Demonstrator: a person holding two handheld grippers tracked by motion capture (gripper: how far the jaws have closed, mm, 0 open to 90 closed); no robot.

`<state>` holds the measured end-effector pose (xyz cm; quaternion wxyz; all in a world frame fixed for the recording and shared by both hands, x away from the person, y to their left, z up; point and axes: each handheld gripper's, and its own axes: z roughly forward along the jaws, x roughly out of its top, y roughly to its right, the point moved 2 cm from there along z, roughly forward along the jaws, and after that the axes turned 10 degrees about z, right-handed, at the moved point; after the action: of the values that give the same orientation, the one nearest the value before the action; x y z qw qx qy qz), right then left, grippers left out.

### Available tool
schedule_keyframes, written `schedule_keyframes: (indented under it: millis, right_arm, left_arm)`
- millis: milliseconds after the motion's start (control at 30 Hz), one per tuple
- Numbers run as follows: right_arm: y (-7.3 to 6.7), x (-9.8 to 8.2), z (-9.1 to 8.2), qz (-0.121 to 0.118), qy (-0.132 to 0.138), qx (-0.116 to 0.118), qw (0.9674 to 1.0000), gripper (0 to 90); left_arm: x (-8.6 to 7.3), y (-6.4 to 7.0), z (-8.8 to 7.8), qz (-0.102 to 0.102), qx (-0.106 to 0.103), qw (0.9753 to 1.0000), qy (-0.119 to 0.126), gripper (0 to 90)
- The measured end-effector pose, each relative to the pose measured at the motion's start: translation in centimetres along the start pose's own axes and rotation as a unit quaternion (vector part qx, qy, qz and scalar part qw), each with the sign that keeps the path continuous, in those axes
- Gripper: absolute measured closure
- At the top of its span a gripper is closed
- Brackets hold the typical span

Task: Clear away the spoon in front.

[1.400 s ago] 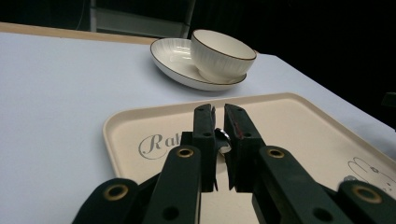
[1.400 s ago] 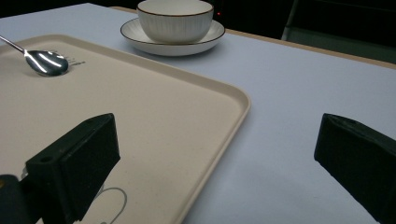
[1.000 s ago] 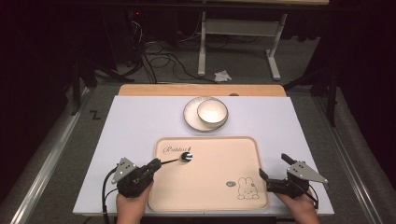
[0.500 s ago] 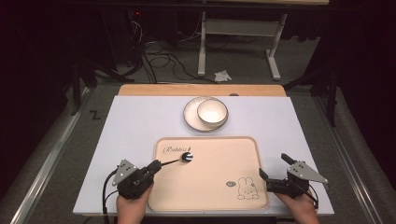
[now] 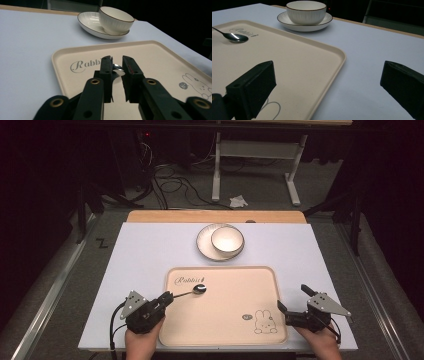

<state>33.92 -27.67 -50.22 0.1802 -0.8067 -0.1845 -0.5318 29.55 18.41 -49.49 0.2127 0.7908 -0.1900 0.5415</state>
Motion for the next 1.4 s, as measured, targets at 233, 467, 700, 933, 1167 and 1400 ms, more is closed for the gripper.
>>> schedule_keyframes:
  millis: [233, 467, 700, 933, 1167, 1400]
  right_arm:
    - [0.0, 0.0, 0.0, 0.001, 0.000, 0.000, 1.0000, 0.7]
    - [0.0, 0.0, 0.0, 0.002, 0.000, -0.001, 1.0000, 0.7]
    - [0.0, 0.1, -0.1, 0.003, 0.001, -0.001, 1.0000, 0.7]
    - [0.0, 0.0, -0.1, 0.006, 0.000, -0.001, 1.0000, 0.7]
    - [-0.1, 0.1, 0.0, -0.001, 0.000, 0.001, 1.0000, 0.8]
    - [0.0, 0.0, 0.0, 0.000, 0.000, 0.001, 1.0000, 0.9]
  left_arm:
    - [0.2, 0.5, -0.1, 0.013, -0.013, 0.9998, 0.003, 66.3]
    - [0.3, 0.7, -0.1, 0.015, -0.015, 0.9998, 0.000, 66.3]
    - [0.0, -0.1, -0.7, 0.030, -0.004, 0.9986, -0.044, 70.0]
    - [-2.7, -0.4, -0.3, 0.071, 0.007, 0.9854, -0.155, 90.0]
    - [-3.6, -0.5, 0.2, 0.086, 0.009, 0.9764, -0.198, 90.0]
    - [-4.0, 0.6, 0.5, 0.100, -0.015, 0.9712, -0.216, 90.0]
